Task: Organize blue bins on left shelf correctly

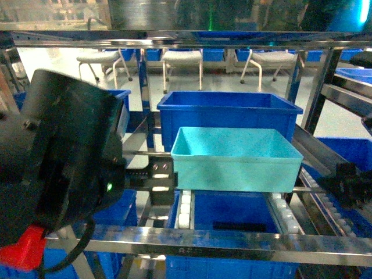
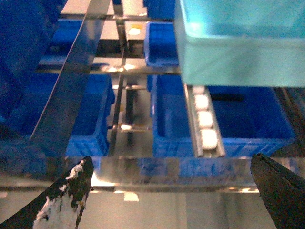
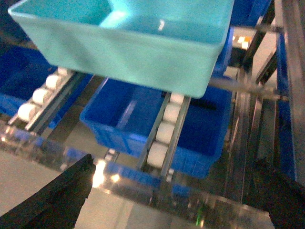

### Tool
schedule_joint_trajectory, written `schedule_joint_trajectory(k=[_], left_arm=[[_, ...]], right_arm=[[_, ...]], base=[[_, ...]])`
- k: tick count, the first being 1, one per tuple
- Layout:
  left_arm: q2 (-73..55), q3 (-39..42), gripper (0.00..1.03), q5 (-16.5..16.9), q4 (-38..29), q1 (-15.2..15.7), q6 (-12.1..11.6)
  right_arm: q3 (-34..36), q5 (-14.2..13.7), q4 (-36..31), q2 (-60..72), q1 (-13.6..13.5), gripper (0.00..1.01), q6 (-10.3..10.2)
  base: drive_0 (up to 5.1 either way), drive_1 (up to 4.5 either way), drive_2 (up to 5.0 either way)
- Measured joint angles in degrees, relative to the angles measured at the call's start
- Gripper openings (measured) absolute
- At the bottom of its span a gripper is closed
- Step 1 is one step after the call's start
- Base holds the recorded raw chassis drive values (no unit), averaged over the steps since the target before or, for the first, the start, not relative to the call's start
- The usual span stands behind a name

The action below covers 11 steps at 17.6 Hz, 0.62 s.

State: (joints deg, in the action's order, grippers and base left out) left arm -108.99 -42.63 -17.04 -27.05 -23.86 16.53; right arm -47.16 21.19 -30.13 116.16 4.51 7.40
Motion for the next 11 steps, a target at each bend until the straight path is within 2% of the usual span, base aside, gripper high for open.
schedule_joint_trajectory(k=[2, 4, 5, 7, 8, 9, 10, 11], left_arm=[[3.8, 6.08, 0.98, -2.67, -0.09, -0.44, 1.36], [11.08, 12.83, 0.98, -4.37, -0.85, -0.9, 3.23], [12.39, 14.82, 0.98, -6.16, -1.27, -1.66, 3.19], [11.96, 14.91, 0.98, -6.14, -1.33, -1.99, 3.19], [11.96, 14.91, 0.98, -6.14, -1.33, -2.03, 3.19], [9.35, 17.09, 0.94, -6.95, -13.18, -1.68, 0.81], [5.05, 20.52, 0.84, -6.38, -25.24, -0.72, -3.19], [1.66, 26.38, 0.74, -4.55, -33.97, 1.84, -8.24]], right_arm=[[7.13, 1.51, -1.4, -3.89, 0.07, 0.98, -1.27], [12.5, 2.32, -3.32, -10.67, 1.14, 0.98, -1.51], [16.17, 2.19, -4.09, -14.25, 2.73, 0.98, -1.33], [17.94, 2.64, -2.71, -14.86, 3.02, 0.98, -1.33], [18.67, 1.03, -8.31, -13.75, 2.56, 0.96, -1.97], [22.67, -8.57, -26.58, -7.61, 0.96, 0.84, -4.09], [27.15, -13.55, -33.03, -5.33, -0.07, 0.75, -5.16], [33.55, -15.41, -38.93, -6.19, -0.87, 0.64, -5.57]], base=[[0.0, 0.0, 0.0], [0.0, 0.0, 0.0], [0.0, 0.0, 0.0], [0.0, 0.0, 0.0], [0.0, 0.0, 0.0], [0.0, 0.0, 0.0], [0.0, 0.0, 0.0], [0.0, 0.0, 0.0]])
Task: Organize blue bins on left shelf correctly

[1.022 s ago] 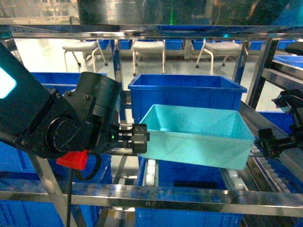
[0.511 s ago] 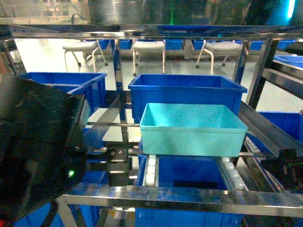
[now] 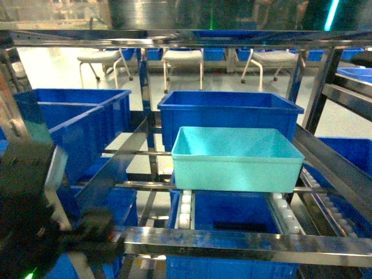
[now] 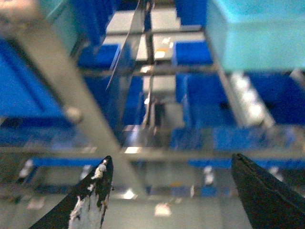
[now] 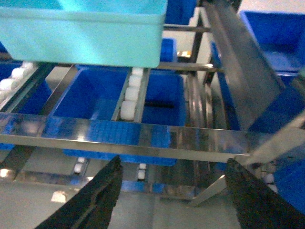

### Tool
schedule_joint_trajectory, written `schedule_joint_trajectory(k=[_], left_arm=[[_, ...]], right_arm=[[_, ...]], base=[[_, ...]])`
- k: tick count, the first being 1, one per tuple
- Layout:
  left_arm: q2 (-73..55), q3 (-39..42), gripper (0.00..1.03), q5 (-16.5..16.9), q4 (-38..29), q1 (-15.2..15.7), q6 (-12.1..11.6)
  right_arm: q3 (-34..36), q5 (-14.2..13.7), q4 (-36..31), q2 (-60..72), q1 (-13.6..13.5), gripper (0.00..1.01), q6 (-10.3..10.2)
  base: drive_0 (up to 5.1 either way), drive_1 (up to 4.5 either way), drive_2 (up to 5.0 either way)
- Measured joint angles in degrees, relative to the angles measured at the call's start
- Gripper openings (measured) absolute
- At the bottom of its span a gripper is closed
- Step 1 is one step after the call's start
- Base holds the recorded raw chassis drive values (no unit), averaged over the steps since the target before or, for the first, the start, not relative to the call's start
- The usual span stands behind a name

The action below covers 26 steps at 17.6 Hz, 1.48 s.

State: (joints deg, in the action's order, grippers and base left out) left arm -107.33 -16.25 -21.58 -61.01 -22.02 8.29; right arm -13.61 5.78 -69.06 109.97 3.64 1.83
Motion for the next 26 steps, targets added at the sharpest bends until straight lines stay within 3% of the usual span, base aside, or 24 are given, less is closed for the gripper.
schedule_joint_trajectory(k=[1, 2, 4, 5, 6, 7, 12, 15, 18, 19, 22, 26], left_arm=[[1.46, 6.38, 0.63, 1.2, -6.95, 2.19, -3.26], [9.31, 8.31, 0.48, 3.52, -12.94, 4.46, -5.51], [17.55, 10.43, 0.29, 6.73, -13.4, 7.15, -6.86], [20.81, 13.29, 0.16, 8.17, -12.22, 8.7, -7.23], [24.87, 14.51, 0.05, 9.35, -12.2, 10.01, -7.26], [30.36, 14.8, 0.02, 10.64, -12.26, 11.45, -7.3], [53.29, 15.63, 0.02, 15.43, 6.84, 16.06, -7.32], [57.86, 15.67, 0.02, 16.85, 11.32, 17.33, -7.32], [64.08, 15.56, 0.02, 20.81, 18.38, 21.77, -7.34], [70.1, 15.54, 0.02, 20.81, 24.87, 22.32, -7.32], [79.76, 15.54, 0.02, 21.57, 33.94, 21.92, -7.34], [82.53, 15.54, 0.02, 21.55, 36.37, 21.92, -7.34]], right_arm=[[2.12, -2.21, -4.26, -5.55, 0.33, 0.51, -0.57], [2.4, -2.47, -5.66, -12.0, -0.02, 0.38, -0.81], [6.62, -5.11, -4.5, -17.73, -3.45, 0.18, -0.96], [8.79, -5.09, -4.04, -21.03, -3.78, 0.05, -0.98], [9.46, -5.62, -4.46, -25.14, -3.61, 0.02, -1.01], [10.16, -5.62, -4.87, -30.12, -3.63, 0.02, -1.01], [12.9, -5.6, 11.43, -51.45, -3.63, 0.02, -1.01], [12.92, -5.62, 14.8, -55.34, -3.63, 0.02, -1.01], [12.83, -5.62, 21.77, -61.42, -3.63, 0.02, -1.01], [12.83, -5.62, 28.33, -67.52, -3.63, 0.02, -1.01], [12.83, -5.62, 38.14, -78.16, -3.63, 0.02, -1.01], [12.83, -5.62, 40.76, -81.4, -3.63, 0.02, -1.01]], base=[[0.3, 0.32, 0.3], [0.3, 0.32, 0.3], [0.3, 0.32, 0.3], [0.0, 0.0, 0.0], [0.0, 0.0, 0.0], [0.0, 0.0, 0.0], [0.0, 0.0, 0.0], [0.0, 0.0, 0.0], [0.0, 0.0, 0.0], [0.0, 0.0, 0.0], [0.0, 0.0, 0.0], [0.0, 0.0, 0.0]])
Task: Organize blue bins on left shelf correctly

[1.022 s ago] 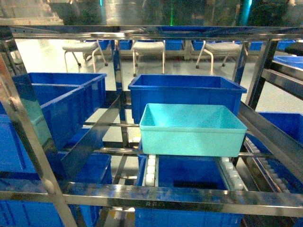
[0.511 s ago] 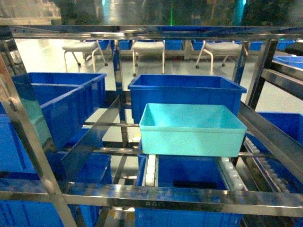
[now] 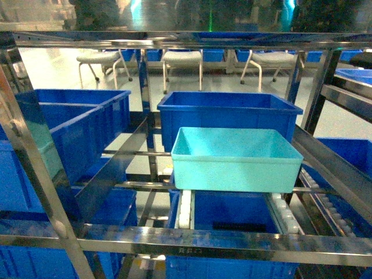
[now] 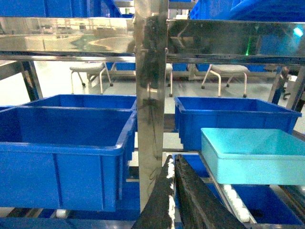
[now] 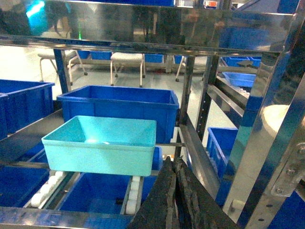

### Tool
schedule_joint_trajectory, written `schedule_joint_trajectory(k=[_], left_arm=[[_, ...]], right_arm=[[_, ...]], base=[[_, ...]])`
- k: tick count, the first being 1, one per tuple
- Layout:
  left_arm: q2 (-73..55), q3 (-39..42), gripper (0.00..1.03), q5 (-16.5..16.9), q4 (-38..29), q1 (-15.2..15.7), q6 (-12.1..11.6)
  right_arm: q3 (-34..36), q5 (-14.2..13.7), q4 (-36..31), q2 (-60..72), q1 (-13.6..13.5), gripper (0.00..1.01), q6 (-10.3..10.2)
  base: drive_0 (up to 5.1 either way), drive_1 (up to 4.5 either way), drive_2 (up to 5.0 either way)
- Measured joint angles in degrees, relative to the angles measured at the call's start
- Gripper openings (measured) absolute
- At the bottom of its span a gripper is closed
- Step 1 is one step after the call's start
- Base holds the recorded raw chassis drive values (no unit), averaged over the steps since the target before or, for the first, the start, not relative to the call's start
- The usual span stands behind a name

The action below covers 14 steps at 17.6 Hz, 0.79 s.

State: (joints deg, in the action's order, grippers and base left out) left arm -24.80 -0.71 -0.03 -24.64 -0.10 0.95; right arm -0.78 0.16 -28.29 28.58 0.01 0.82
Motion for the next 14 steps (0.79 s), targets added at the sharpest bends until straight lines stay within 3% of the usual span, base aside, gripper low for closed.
schedule_joint_trajectory(k=[10, 14], left_arm=[[5.68, 0.0, 0.02, 0.0, 5.62, 0.0, 0.0], [11.32, 0.0, 0.02, 0.0, 11.1, 0.0, 0.0]], right_arm=[[0.0, 0.0, 6.58, -6.8, 0.0, 0.02, 0.0], [0.0, 0.0, 12.52, -13.03, 0.0, 0.02, 0.0]], base=[[0.0, 0.0, 0.0], [0.0, 0.0, 0.0]])
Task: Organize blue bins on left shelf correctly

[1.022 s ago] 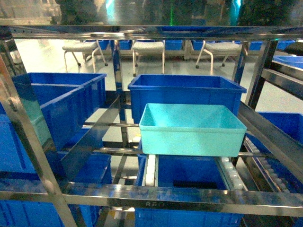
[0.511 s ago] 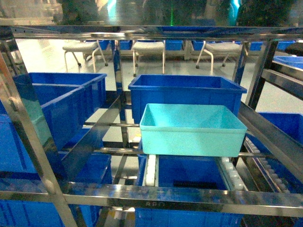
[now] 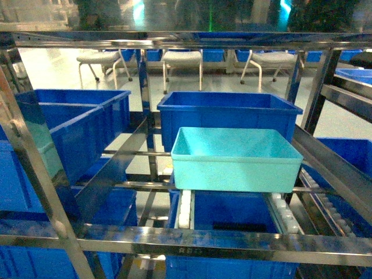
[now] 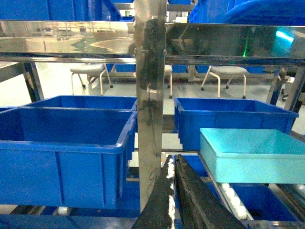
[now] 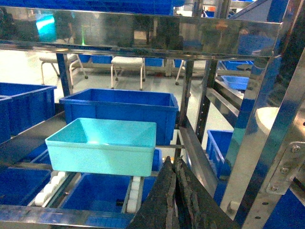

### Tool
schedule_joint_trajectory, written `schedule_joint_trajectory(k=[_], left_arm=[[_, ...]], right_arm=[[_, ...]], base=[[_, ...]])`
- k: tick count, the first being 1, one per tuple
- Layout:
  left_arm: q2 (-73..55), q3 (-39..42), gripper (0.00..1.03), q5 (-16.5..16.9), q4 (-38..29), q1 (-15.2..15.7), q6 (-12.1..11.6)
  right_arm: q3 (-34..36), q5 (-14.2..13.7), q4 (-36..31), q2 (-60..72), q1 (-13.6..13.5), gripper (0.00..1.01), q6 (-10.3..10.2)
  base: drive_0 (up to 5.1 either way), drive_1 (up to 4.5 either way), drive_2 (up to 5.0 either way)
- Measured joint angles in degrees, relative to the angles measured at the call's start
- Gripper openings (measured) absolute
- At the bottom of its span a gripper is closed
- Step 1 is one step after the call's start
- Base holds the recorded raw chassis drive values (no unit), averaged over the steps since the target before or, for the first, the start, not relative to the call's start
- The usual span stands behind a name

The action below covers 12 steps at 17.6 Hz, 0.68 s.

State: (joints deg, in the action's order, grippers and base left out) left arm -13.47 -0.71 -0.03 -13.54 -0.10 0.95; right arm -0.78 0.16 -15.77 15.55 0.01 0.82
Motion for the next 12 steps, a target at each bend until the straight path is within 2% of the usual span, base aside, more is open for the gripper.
schedule_joint_trajectory(k=[9, 12], left_arm=[[4.42, -0.02, 0.02, 0.0, 4.83, 0.0, 0.0], [11.26, -0.04, 0.02, 0.04, 14.29, 0.0, 0.0]], right_arm=[[0.0, 0.0, 4.72, -4.63, 0.0, 0.02, 0.0], [0.0, -0.02, 5.84, -5.68, 0.0, 0.02, 0.0]], base=[[0.0, 0.0, 0.0], [0.0, 0.0, 0.0]])
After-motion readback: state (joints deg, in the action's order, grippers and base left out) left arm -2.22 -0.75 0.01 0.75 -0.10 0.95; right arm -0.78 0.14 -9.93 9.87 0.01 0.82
